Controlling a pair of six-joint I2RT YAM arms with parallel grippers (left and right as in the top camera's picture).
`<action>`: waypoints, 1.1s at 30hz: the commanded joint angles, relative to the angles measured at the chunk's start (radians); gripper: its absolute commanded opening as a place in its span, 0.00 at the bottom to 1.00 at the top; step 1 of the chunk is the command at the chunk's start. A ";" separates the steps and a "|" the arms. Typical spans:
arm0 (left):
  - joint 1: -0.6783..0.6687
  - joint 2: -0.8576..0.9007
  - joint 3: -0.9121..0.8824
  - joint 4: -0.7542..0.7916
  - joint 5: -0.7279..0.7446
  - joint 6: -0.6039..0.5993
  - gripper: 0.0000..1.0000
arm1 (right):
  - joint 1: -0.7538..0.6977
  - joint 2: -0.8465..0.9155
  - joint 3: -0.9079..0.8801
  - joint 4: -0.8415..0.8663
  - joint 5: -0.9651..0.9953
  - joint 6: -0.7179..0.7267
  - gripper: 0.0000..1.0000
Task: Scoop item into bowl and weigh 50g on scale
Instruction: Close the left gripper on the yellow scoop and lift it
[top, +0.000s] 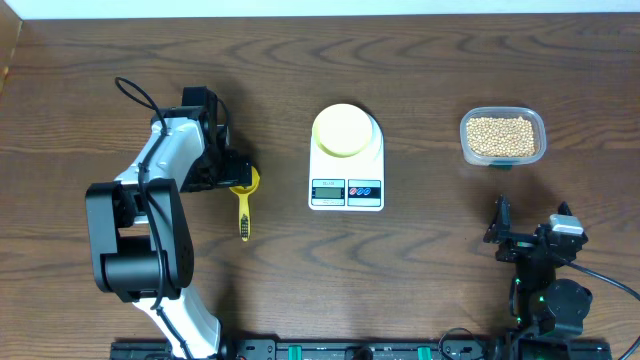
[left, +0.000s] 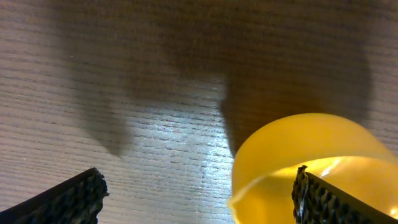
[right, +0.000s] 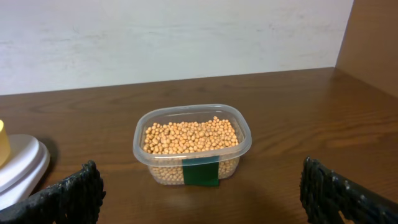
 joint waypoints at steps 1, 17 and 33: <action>0.004 0.008 0.016 0.002 0.002 0.017 0.98 | 0.006 -0.006 -0.001 -0.005 0.001 -0.009 0.99; 0.004 0.008 0.016 0.027 0.002 0.017 0.84 | 0.006 -0.006 -0.001 -0.005 0.001 -0.009 0.99; 0.004 0.008 0.016 0.027 0.002 0.017 0.12 | 0.006 -0.006 -0.001 -0.005 0.001 -0.009 0.99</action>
